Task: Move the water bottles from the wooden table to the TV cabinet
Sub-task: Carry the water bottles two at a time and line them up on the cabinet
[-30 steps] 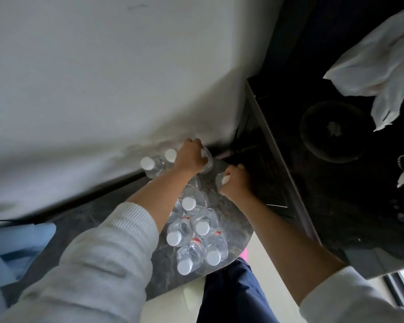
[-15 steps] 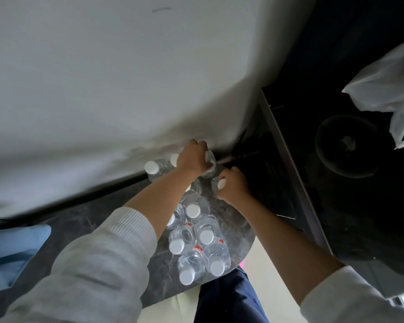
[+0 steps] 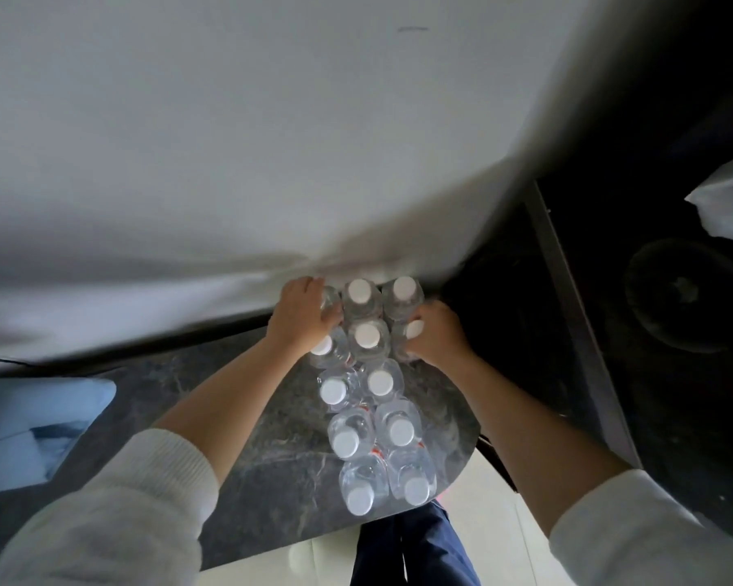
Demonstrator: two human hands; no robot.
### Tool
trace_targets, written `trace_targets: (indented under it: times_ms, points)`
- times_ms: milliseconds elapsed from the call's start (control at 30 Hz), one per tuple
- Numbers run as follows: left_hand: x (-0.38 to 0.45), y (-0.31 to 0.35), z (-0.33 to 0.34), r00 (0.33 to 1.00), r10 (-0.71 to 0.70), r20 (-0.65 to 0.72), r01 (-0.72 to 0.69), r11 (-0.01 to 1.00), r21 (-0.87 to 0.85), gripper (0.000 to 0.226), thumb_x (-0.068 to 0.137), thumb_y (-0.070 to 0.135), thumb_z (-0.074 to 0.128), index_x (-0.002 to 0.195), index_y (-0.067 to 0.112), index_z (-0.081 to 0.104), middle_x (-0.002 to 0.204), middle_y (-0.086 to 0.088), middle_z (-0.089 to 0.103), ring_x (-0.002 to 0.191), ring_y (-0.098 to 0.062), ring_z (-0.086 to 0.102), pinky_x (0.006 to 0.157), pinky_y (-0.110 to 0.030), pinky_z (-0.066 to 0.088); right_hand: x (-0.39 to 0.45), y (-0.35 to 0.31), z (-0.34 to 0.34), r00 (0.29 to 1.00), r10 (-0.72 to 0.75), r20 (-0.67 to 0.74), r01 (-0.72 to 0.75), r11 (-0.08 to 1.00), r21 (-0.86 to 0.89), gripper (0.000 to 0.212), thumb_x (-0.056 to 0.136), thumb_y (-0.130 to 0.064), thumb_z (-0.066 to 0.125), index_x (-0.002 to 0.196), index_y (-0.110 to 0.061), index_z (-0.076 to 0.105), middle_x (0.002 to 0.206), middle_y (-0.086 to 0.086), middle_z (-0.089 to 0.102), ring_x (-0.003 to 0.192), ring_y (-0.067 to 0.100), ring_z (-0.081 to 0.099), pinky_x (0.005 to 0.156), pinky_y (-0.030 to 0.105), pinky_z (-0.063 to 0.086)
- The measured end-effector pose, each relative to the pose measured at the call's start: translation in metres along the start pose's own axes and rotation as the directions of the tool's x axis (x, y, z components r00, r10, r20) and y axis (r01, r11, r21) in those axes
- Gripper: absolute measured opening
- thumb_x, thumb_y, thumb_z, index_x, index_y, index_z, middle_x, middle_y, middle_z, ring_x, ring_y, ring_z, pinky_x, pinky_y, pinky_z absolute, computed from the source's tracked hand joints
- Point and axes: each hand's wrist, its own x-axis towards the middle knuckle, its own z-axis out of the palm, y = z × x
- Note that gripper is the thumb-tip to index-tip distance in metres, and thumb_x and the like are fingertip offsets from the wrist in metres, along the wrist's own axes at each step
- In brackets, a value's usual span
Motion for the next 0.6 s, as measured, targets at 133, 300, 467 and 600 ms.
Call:
trace_targets:
  times_ms: [133,300,467,600]
  points:
    - [-0.006,-0.003,0.004,0.998,-0.015,0.063,0.017,0.999,-0.027,0.063,0.096,0.031,0.048,0.147,0.001,0.024,0.150,-0.016,0.033,0.141,-0.029,0.030,0.117,-0.032,0.022,-0.002,-0.005,0.006,0.999,-0.032,0.003,0.033,0.996,-0.082,0.021,0.074,-0.004,0.068,0.094,-0.004,0.064,0.119,0.019,0.057,0.106,0.033,0.057,0.084,0.031,0.045]
    - [-0.010,-0.006,0.005,0.996,-0.030,0.081,0.032,0.999,-0.035,0.068,0.098,0.032,0.045,0.150,0.003,0.012,0.158,-0.016,0.013,0.148,-0.027,0.012,0.120,-0.030,0.011,0.000,-0.009,0.011,1.000,-0.013,-0.006,0.012,0.992,-0.129,0.027,0.079,-0.009,0.064,0.105,-0.001,0.062,0.124,0.020,0.052,0.107,0.037,0.057,0.090,0.035,0.047]
    - [-0.021,-0.008,0.000,0.997,-0.034,0.063,0.036,0.999,-0.020,0.064,0.098,0.032,0.042,0.150,0.006,0.016,0.158,-0.016,0.015,0.148,-0.027,0.014,0.120,-0.033,0.018,-0.007,-0.015,0.013,1.000,0.026,-0.007,-0.027,0.986,-0.166,0.033,0.085,-0.015,0.057,0.116,-0.005,0.057,0.125,0.026,0.046,0.107,0.042,0.055,0.094,0.040,0.048]
    - [-0.036,-0.013,-0.012,0.997,-0.068,0.028,0.067,0.997,0.028,0.055,0.098,0.029,0.043,0.146,0.008,0.028,0.156,-0.015,0.022,0.146,-0.028,0.019,0.117,-0.035,0.026,-0.018,-0.023,0.010,1.000,0.015,0.002,-0.014,0.948,-0.319,0.040,0.088,-0.023,0.055,0.123,-0.005,0.051,0.130,0.022,0.045,0.119,0.041,0.048,0.099,0.041,0.045]
